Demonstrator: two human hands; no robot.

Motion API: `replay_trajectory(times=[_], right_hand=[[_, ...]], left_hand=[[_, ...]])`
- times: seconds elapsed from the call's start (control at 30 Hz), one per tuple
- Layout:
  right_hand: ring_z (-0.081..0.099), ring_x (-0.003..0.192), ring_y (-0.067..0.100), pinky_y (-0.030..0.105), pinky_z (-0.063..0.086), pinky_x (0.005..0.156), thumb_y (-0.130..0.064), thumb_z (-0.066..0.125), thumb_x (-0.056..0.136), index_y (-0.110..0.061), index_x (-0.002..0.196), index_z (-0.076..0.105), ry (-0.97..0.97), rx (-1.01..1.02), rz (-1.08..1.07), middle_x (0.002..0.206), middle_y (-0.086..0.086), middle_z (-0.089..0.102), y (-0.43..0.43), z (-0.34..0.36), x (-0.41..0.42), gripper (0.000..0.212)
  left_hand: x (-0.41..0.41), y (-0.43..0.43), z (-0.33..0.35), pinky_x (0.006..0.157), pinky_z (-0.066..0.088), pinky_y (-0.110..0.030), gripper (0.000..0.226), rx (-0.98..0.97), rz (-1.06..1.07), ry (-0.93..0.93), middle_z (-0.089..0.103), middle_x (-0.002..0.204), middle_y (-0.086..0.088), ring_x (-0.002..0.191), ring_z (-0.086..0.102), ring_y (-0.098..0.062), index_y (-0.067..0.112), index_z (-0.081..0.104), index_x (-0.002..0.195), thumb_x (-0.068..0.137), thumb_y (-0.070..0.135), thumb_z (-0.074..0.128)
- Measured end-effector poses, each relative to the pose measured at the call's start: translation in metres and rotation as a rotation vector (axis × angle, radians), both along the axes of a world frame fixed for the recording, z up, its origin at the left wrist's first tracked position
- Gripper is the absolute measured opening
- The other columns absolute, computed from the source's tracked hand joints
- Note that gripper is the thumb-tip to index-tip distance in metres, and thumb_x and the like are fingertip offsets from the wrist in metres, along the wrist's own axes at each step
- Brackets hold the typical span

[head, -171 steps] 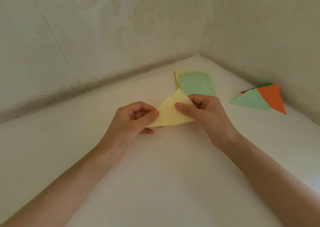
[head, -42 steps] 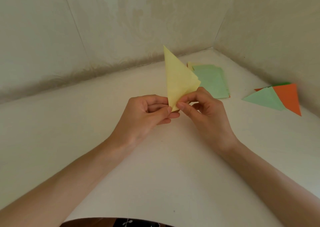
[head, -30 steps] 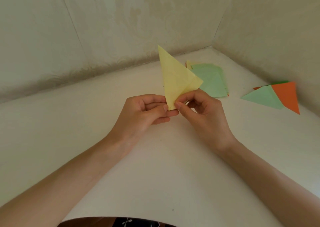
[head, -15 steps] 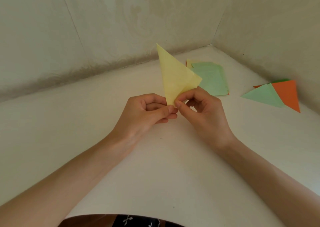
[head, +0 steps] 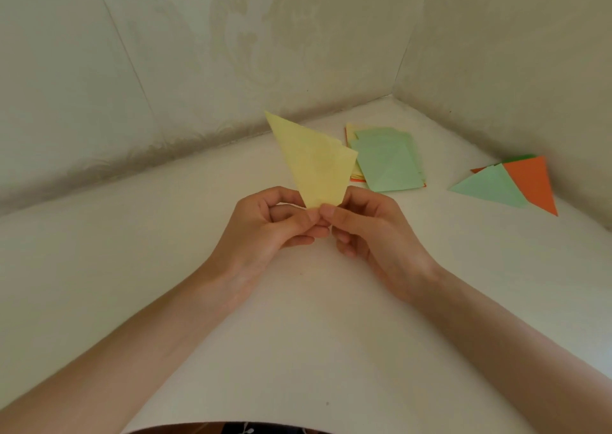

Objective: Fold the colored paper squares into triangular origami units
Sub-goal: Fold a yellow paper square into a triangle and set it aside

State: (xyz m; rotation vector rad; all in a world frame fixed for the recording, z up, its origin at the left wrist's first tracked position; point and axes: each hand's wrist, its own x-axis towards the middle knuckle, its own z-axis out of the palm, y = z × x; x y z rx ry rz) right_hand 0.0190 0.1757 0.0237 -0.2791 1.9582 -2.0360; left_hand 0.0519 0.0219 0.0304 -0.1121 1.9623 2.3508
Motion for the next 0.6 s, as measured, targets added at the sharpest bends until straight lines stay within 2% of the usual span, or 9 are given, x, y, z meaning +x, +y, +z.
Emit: replay_trajectory(times=[0.13, 0.27, 0.4, 0.47, 0.53, 0.57, 0.6], right_hand=[[0.039, 0.051, 0.015, 0.022, 0.033, 0.045, -0.005, 0.062, 0.086, 0.019, 0.083, 0.056, -0.014, 0.031, -0.010, 0.063, 0.013, 0.047, 0.004, -0.002, -0.004, 0.024], [0.042, 0.053, 0.015, 0.020, 0.037, 0.050, -0.006, 0.051, 0.093, 0.020, 0.082, 0.056, -0.032, 0.059, 0.085, 0.054, 0.002, 0.052, 0.010, 0.001, -0.008, 0.028], [0.044, 0.061, 0.019, 0.022, 0.038, 0.056, -0.010, 0.052, 0.094, 0.008, 0.082, 0.061, 0.051, 0.137, 0.109, 0.069, 0.014, 0.053, 0.011, 0.003, -0.007, 0.023], [0.047, 0.061, 0.016, 0.022, 0.040, 0.056, -0.012, 0.057, 0.092, 0.001, 0.081, 0.064, 0.119, 0.212, 0.111, 0.071, 0.012, 0.056, 0.009, 0.003, -0.004, 0.018], [0.053, 0.061, 0.009, 0.021, 0.043, 0.057, -0.015, 0.063, 0.089, -0.006, 0.089, 0.064, 0.146, 0.215, 0.125, 0.072, 0.001, 0.062, 0.006, 0.004, 0.000, 0.009], [0.058, 0.064, 0.009, 0.023, 0.045, 0.059, -0.016, 0.066, 0.086, -0.010, 0.098, 0.061, 0.131, 0.163, 0.115, 0.077, 0.000, 0.064, 0.006, 0.004, -0.001, 0.014], [0.062, 0.070, 0.012, 0.027, 0.048, 0.062, -0.016, 0.068, 0.082, -0.014, 0.108, 0.053, 0.106, 0.072, 0.084, 0.086, 0.003, 0.065, 0.008, 0.004, -0.003, 0.030]], left_hand=[[0.000, 0.001, 0.000, 0.068, 0.057, -0.024, 0.020, -0.067, 0.001, 0.010, 0.074, 0.077, -0.010, 0.072, 0.072, -0.017, -0.004, 0.059, 0.100, 0.082, 0.000, 0.065], [0.000, 0.000, 0.000, 0.071, 0.056, -0.025, 0.019, -0.102, -0.016, 0.018, 0.074, 0.082, -0.010, 0.077, 0.072, -0.018, -0.004, 0.059, 0.101, 0.083, 0.002, 0.065], [0.000, -0.001, -0.003, 0.070, 0.054, -0.021, 0.009, -0.163, 0.017, 0.068, 0.074, 0.079, -0.007, 0.071, 0.069, -0.012, 0.000, 0.064, 0.094, 0.085, 0.004, 0.063], [0.000, -0.001, -0.003, 0.065, 0.051, -0.018, 0.006, -0.205, 0.035, 0.109, 0.070, 0.070, -0.001, 0.065, 0.062, -0.007, 0.004, 0.066, 0.085, 0.087, 0.008, 0.062], [-0.002, -0.003, -0.004, 0.061, 0.046, -0.016, 0.010, -0.217, 0.055, 0.119, 0.064, 0.063, 0.003, 0.060, 0.054, -0.005, 0.007, 0.066, 0.079, 0.088, 0.010, 0.061], [-0.003, -0.005, -0.003, 0.060, 0.045, -0.016, 0.011, -0.201, 0.058, 0.101, 0.061, 0.061, 0.004, 0.059, 0.052, -0.005, 0.008, 0.065, 0.078, 0.088, 0.010, 0.061], [-0.004, -0.007, -0.003, 0.059, 0.043, -0.017, 0.013, -0.166, 0.051, 0.071, 0.058, 0.060, 0.003, 0.058, 0.049, -0.006, 0.008, 0.065, 0.076, 0.088, 0.008, 0.060]])
